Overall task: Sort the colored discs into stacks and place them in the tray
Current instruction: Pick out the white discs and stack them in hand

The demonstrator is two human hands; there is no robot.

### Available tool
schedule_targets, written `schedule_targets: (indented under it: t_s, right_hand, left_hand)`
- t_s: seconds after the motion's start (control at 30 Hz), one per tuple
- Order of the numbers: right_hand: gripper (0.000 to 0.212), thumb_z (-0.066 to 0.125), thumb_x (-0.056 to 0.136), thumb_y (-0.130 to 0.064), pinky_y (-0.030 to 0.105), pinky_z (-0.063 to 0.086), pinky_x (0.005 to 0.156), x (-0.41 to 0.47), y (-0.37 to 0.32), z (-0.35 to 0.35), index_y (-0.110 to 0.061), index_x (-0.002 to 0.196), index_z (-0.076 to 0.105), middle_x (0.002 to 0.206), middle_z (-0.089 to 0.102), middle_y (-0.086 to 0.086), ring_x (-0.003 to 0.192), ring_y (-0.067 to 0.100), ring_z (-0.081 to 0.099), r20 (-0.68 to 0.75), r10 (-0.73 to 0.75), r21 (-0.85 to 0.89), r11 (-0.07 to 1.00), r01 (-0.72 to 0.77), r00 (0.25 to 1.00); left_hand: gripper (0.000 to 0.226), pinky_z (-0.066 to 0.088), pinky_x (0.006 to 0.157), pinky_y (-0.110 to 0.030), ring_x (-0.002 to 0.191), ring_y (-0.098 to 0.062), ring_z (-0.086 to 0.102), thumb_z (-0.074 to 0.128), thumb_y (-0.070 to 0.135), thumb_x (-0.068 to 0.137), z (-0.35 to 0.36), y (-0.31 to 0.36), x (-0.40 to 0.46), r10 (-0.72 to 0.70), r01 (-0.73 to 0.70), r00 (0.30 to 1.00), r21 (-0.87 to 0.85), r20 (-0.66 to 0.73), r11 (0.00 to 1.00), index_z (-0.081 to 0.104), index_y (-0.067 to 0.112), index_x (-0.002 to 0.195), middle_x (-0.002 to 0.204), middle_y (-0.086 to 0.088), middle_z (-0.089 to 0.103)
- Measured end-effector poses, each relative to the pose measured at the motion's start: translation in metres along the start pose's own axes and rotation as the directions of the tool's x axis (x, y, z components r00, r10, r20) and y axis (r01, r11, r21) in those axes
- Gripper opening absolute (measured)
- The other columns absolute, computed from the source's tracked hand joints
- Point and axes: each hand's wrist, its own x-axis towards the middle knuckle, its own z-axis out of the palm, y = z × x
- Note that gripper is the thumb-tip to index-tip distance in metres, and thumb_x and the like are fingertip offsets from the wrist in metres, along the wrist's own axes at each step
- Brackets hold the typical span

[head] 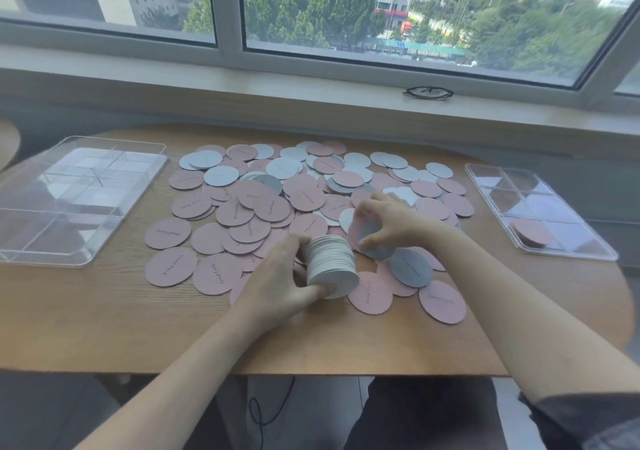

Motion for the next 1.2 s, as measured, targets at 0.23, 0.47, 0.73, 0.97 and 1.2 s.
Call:
schedule_targets:
  t_s: [0.23, 0.47, 0.73, 0.97, 1.2]
  right_hand:
    - [0.035, 0.053, 0.091, -0.049, 0.038, 0.033, 0.096, -0.009, -0.019, -0.007, -0.027, 0.118, 0.058, 0.124, 0.050, -0.002, 0.115, 0.020, 0.045, -0.105, 0.043, -0.145, 0.988, -0.059, 0.994]
    - [0.059, 0.053, 0.090, -0.059, 0.042, 0.037, 0.100, 0.003, -0.044, 0.009, -0.016, 0.131, 0.054, 0.132, 0.051, 0.004, 0.120, 0.026, 0.050, -0.184, 0.036, -0.311, 0.946, -0.093, 0.982]
    - [0.022, 0.054, 0.096, -0.025, 0.035, 0.044, 0.076, -0.023, -0.040, 0.015, -0.011, 0.091, 0.070, 0.092, 0.064, 0.002, 0.086, 0.025, 0.058, -0.489, -0.035, -0.001, 0.999, 0.040, 0.872]
    - [0.016, 0.064, 0.094, -0.017, 0.017, 0.047, 0.085, -0.066, -0.054, 0.020, -0.030, 0.097, 0.073, 0.092, 0.073, -0.015, 0.095, 0.001, 0.065, -0.433, 0.024, 0.553, 0.797, 0.244, 0.901]
    - [0.026, 0.053, 0.097, -0.009, 0.041, 0.052, 0.087, -0.053, -0.055, 0.035, -0.021, 0.102, 0.075, 0.099, 0.075, 0.005, 0.099, 0.026, 0.066, -0.245, -0.006, 0.665, 0.727, 0.172, 0.970]
  left_hand:
    - [0.060, 0.049, 0.073, -0.023, 0.082, -0.006, 0.061, 0.085, 0.043, 0.069, -0.001, -0.002, 0.000, 0.001, -0.001, 1.000, -0.001, 0.009, 1.000, 0.051, 0.035, 0.118, 0.105, 0.012, 0.059]
    - [0.062, 0.051, 0.074, -0.024, 0.082, -0.005, 0.061, 0.085, 0.045, 0.068, 0.000, -0.003, 0.000, -0.006, 0.006, 1.000, -0.011, 0.004, 1.000, 0.051, 0.035, 0.119, 0.104, 0.012, 0.060]
    - [0.061, 0.050, 0.072, -0.022, 0.080, -0.006, 0.060, 0.086, 0.044, 0.068, 0.001, -0.004, 0.001, -0.002, 0.002, 1.000, -0.016, 0.003, 1.000, 0.052, 0.033, 0.117, 0.104, 0.012, 0.059]
    - [0.088, 0.044, 0.074, -0.008, 0.092, -0.002, 0.057, 0.089, 0.034, 0.069, -0.001, 0.000, 0.000, 0.010, -0.012, 0.999, -0.052, -0.048, 0.999, 0.040, 0.036, 0.142, 0.110, 0.016, 0.058]
    - [0.085, 0.039, 0.076, -0.005, 0.096, 0.006, 0.051, 0.086, 0.036, 0.073, -0.002, 0.002, -0.001, 0.078, -0.077, 0.997, 0.012, -0.016, 0.997, 0.044, 0.034, 0.146, 0.109, 0.024, 0.054]
